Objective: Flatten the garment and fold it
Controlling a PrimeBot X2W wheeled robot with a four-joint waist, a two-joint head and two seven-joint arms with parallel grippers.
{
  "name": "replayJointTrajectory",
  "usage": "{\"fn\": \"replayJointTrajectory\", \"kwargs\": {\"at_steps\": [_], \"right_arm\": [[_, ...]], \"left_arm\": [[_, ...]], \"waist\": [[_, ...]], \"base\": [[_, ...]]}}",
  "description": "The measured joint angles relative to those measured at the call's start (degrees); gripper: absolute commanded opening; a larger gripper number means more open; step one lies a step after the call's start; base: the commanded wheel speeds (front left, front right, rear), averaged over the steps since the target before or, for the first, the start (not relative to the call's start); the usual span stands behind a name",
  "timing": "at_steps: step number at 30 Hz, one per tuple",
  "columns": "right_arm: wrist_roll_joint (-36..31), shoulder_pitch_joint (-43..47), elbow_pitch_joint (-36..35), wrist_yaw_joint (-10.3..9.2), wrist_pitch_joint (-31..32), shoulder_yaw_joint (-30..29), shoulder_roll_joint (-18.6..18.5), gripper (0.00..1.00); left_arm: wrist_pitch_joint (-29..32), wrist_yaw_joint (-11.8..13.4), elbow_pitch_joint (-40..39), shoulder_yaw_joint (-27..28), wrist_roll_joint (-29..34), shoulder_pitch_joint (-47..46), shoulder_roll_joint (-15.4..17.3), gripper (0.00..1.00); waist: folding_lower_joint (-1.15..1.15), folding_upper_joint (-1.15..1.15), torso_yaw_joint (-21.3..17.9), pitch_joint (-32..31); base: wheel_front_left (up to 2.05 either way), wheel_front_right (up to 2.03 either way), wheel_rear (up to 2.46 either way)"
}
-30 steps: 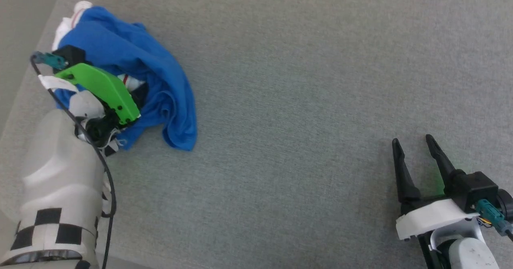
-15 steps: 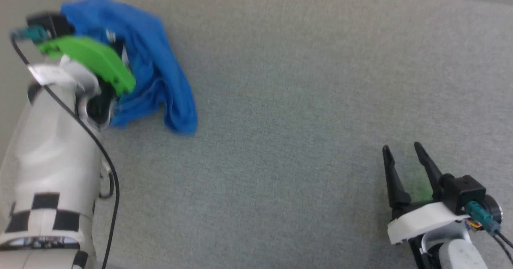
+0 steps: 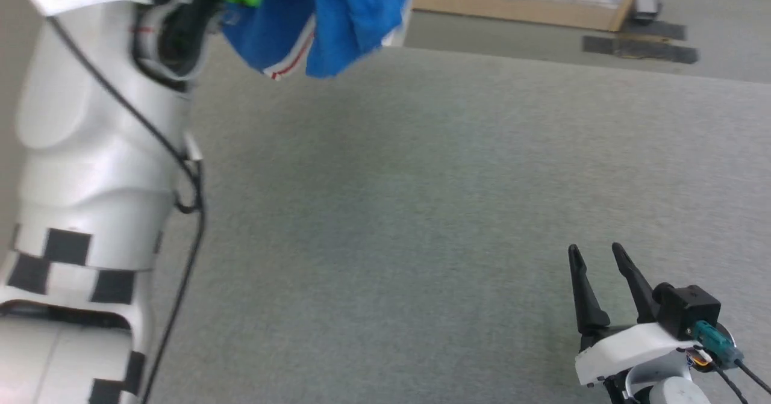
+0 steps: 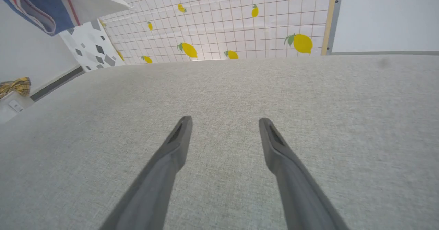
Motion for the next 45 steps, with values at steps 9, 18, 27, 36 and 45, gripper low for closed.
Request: {"fn": "replayJointTrajectory", "kwargs": {"at_steps": [9,18,27,36,45], "right_arm": [[0.2,0.3,0.2,0.0,-0.4,-1.0,0.0,1.0],[0.7,1.9,-0.3,0.0,-0.4,-2.1,0.0,1.0],[1.3,3.2,-0.4,0.0,-0.4,-2.5,0.0,1.0],[1.7,4.8,-0.4,0.0,-0.4,-2.5,0.0,1.0],[1.5,5.6,0.2,0.0,-0.3,-2.0,0.0,1.0]], "left_arm": [[2.4,-0.2,-1.5,-11.9,-3.2,9.3,-3.6,0.0],[6.0,-0.2,8.4,-25.4,-2.2,26.3,-4.3,0.0],[3.0,0.9,10.5,-19.8,-8.5,29.5,-4.9,1.0],[-12.7,5.3,-0.1,-10.0,-8.7,31.3,2.3,1.0],[-26.8,12.4,-10.6,0.4,4.6,48.7,6.3,1.0]], "waist": [[0.0,0.0,-7.6,-2.1],[0.0,0.0,-14.1,-2.3],[0.0,0.0,-14.2,-3.5],[0.0,0.0,-10.4,-6.7],[0.0,0.0,-7.8,-8.9]], "base": [[0.0,0.0,0.0],[0.0,0.0,0.0],[0.0,0.0,0.0],[0.0,0.0,0.0],[0.0,0.0,0.0]]}}
